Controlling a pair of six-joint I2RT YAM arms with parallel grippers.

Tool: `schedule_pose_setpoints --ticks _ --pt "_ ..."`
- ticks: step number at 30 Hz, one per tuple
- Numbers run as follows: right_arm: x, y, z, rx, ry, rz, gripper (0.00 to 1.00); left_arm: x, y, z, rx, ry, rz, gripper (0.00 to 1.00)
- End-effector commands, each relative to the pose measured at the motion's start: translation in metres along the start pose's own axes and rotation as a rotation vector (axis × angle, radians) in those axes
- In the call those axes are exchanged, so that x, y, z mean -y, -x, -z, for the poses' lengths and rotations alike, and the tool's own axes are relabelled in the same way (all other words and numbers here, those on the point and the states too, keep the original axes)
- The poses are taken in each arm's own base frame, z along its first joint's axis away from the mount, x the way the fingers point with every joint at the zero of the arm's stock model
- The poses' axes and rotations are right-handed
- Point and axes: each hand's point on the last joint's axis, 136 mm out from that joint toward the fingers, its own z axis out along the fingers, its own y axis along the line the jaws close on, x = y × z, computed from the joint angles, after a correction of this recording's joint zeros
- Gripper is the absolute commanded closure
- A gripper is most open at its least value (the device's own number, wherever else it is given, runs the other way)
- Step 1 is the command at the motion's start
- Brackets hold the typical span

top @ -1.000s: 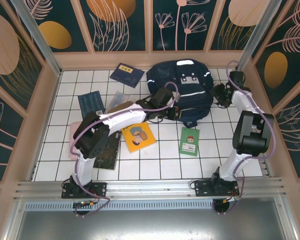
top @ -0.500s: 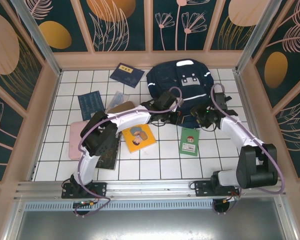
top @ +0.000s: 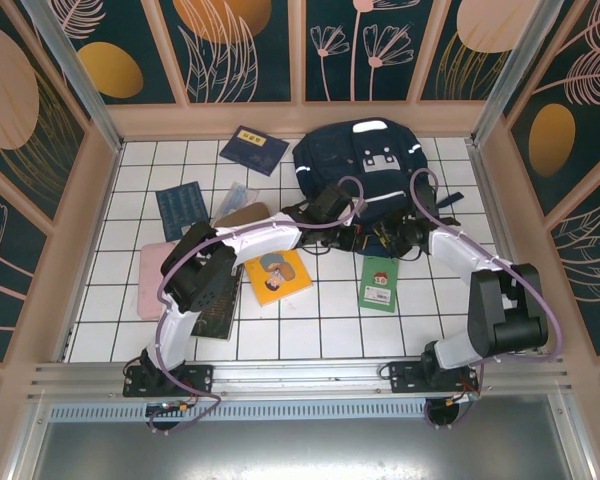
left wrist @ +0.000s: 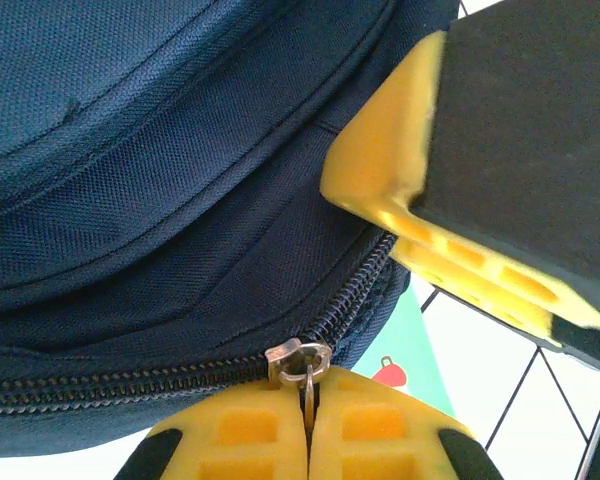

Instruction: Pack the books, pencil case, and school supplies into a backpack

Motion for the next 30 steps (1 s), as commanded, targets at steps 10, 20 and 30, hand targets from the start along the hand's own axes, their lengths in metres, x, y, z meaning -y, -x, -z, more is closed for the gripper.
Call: schedule_pose_setpoints --ticks 10,20,30 --pt "0.021 0.043 0.021 0.144 -0.072 0.012 1.00 -0.087 0.002 0.030 0.006 0.227 0.099 1.00" --pt "0.035 0.056 0.045 0.180 -0.064 0.026 1.00 -0.192 0.049 0.059 0.057 0.458 0.182 1.00" --pt "0.043 0.073 0.073 0.220 -0.044 0.049 1.00 -0.268 0.105 0.057 0.201 0.539 0.377 1.00"
